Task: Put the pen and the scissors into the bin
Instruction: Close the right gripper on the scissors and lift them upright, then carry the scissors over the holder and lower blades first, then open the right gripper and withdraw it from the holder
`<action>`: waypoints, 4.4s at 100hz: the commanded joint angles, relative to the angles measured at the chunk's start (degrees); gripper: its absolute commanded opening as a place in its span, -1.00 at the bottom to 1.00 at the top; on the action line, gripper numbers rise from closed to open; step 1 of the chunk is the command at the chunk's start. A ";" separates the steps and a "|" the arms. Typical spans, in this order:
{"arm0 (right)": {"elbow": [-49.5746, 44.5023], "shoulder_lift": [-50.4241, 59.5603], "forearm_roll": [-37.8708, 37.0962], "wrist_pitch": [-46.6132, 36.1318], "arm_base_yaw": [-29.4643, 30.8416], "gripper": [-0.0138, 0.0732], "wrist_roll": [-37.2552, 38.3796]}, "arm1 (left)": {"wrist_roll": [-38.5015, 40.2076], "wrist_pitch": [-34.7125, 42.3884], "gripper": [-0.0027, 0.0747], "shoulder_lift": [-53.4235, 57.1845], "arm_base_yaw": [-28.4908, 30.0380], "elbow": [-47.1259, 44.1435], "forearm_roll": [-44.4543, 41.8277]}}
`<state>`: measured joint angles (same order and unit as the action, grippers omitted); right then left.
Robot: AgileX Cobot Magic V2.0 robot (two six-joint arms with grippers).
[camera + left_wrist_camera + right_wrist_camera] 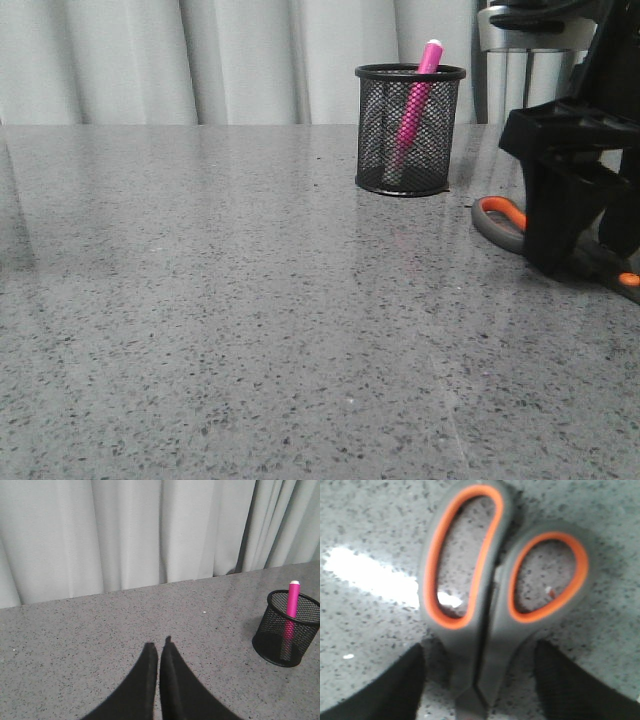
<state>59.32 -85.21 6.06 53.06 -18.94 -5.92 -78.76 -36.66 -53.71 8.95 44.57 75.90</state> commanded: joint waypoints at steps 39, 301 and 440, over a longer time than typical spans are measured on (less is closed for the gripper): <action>1.28 1.58 0.40 0.55 -0.07 -0.86 -1.08 | -0.40 1.20 -0.98 0.76 -0.39 1.52 3.15; -13.67 -4.24 2.31 -103.05 -4.98 0.08 -1.33 | -0.49 1.56 -0.98 0.76 -0.39 1.52 5.03; -49.21 71.02 2.68 -66.42 12.61 -0.86 -7.98 | -24.40 18.01 -0.98 36.57 -0.39 -30.92 25.91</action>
<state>10.47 -16.80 9.20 -12.25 -6.67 -13.33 -103.26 -20.64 -20.69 8.95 15.11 98.95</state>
